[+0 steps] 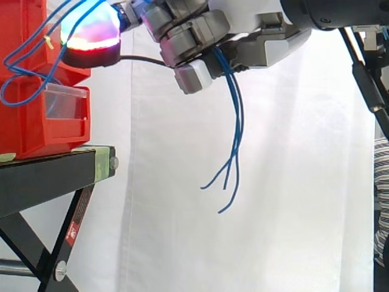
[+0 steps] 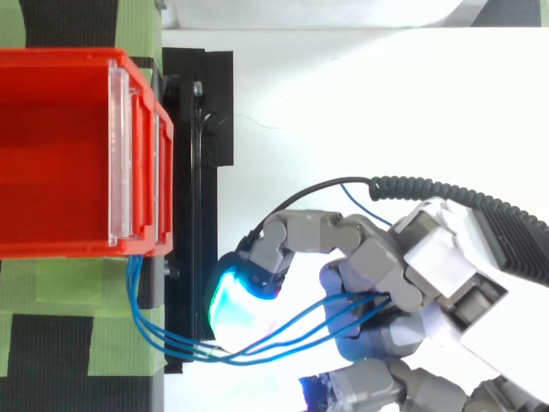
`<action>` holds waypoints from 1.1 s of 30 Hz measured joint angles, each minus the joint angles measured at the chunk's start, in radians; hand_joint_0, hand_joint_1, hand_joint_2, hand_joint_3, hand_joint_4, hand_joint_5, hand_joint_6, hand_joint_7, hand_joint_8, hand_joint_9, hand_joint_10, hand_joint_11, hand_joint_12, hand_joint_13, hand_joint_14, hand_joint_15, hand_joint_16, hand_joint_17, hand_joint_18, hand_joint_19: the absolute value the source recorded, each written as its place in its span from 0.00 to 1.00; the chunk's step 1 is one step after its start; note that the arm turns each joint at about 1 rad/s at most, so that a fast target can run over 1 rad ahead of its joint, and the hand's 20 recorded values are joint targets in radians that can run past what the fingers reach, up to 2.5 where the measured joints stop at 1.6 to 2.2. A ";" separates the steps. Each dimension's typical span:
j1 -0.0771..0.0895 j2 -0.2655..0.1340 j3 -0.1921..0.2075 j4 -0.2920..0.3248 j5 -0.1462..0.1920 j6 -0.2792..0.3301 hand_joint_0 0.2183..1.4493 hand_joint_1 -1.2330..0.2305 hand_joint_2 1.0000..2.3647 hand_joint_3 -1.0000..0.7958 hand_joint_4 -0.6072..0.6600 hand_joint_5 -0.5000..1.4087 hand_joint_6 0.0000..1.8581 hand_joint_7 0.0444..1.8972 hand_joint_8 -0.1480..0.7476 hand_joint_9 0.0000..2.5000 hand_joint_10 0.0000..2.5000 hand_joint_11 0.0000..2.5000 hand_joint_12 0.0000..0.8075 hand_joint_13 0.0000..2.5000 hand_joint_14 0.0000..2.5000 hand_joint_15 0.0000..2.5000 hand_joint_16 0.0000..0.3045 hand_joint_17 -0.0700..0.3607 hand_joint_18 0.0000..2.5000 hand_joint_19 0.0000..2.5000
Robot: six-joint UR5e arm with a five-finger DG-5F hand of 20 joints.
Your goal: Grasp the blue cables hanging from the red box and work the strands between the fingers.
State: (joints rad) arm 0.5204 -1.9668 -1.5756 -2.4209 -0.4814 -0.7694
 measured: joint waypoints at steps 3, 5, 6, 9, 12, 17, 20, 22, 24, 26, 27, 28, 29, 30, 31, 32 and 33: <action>0.001 0.000 0.000 0.010 0.026 -0.015 0.56 0.44 0.00 0.07 0.69 0.24 0.48 0.56 0.59 0.39 1.00 1.00 0.52 0.43 1.00 0.66 0.15 0.40 0.58 0.47; 0.001 0.000 0.000 0.015 0.036 -0.020 0.56 0.44 0.00 0.07 0.69 0.23 0.49 0.56 0.59 0.39 1.00 1.00 0.52 0.43 1.00 0.66 0.15 0.40 0.58 0.47; 0.001 0.000 0.000 0.018 0.041 -0.022 0.56 0.44 0.01 0.08 0.69 0.23 0.50 0.55 0.59 0.39 1.00 1.00 0.52 0.43 1.00 0.66 0.15 0.40 0.58 0.47; 0.001 0.000 0.000 0.023 0.045 -0.024 0.57 0.44 0.01 0.10 0.69 0.23 0.51 0.55 0.59 0.39 1.00 1.00 0.52 0.43 1.00 0.66 0.15 0.40 0.58 0.47; 0.001 0.000 0.000 0.026 0.047 -0.025 0.57 0.45 0.01 0.12 0.69 0.24 0.52 0.54 0.59 0.39 1.00 1.00 0.52 0.43 1.00 0.66 0.15 0.40 0.58 0.47; 0.001 0.000 0.000 0.028 0.048 -0.025 0.55 0.45 0.01 0.10 0.70 0.25 0.43 0.58 0.59 0.39 1.00 1.00 0.52 0.43 1.00 0.66 0.15 0.40 0.58 0.47; 0.001 0.000 0.000 0.028 0.048 -0.025 0.53 0.46 0.00 0.08 0.70 0.26 0.38 0.60 0.59 0.39 1.00 1.00 0.52 0.43 1.00 0.66 0.15 0.40 0.58 0.47; 0.002 0.000 0.000 0.029 0.049 -0.025 0.53 0.46 0.00 0.07 0.70 0.26 0.37 0.60 0.59 0.39 1.00 1.00 0.52 0.43 1.00 0.66 0.15 0.40 0.58 0.47; 0.002 0.000 0.000 0.030 0.051 -0.026 0.52 0.46 0.00 0.08 0.70 0.26 0.36 0.61 0.59 0.39 1.00 1.00 0.52 0.43 1.00 0.66 0.15 0.40 0.58 0.47; 0.002 0.000 0.000 0.030 0.056 -0.029 0.52 0.46 0.00 0.08 0.70 0.26 0.36 0.60 0.59 0.39 1.00 1.00 0.52 0.43 1.00 0.66 0.15 0.40 0.58 0.47; 0.002 0.000 0.000 0.031 0.061 -0.033 0.52 0.46 0.00 0.08 0.70 0.26 0.36 0.61 0.59 0.39 1.00 1.00 0.52 0.43 1.00 0.66 0.15 0.40 0.58 0.47; 0.002 0.000 0.000 0.031 0.066 -0.037 0.53 0.46 0.01 0.08 0.70 0.26 0.36 0.61 0.59 0.39 1.00 1.00 0.52 0.43 1.00 0.66 0.15 0.40 0.58 0.47; 0.002 0.000 0.000 0.032 0.071 -0.041 0.53 0.46 0.01 0.09 0.70 0.26 0.36 0.61 0.59 0.39 1.00 1.00 0.52 0.43 1.00 0.66 0.15 0.40 0.58 0.47; 0.002 0.000 0.000 0.035 0.078 -0.048 0.54 0.45 0.01 0.10 0.70 0.26 0.35 0.61 0.59 0.39 1.00 1.00 0.52 0.43 1.00 0.66 0.15 0.40 0.58 0.47; 0.002 0.000 0.000 0.038 0.084 -0.053 0.55 0.45 0.01 0.10 0.70 0.26 0.35 0.61 0.59 0.39 1.00 1.00 0.52 0.43 1.00 0.66 0.15 0.40 0.58 0.47; 0.001 0.000 0.000 0.042 0.090 -0.058 0.55 0.45 0.01 0.11 0.70 0.26 0.36 0.61 0.59 0.39 1.00 1.00 0.52 0.43 1.00 0.66 0.15 0.40 0.58 0.47; 0.001 0.000 0.000 0.052 0.101 -0.068 0.56 0.45 0.01 0.12 0.70 0.26 0.36 0.60 0.59 0.39 1.00 1.00 0.52 0.43 1.00 0.66 0.15 0.40 0.58 0.47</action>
State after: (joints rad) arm 0.5218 -1.9669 -1.5755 -2.3688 -0.3806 -0.8371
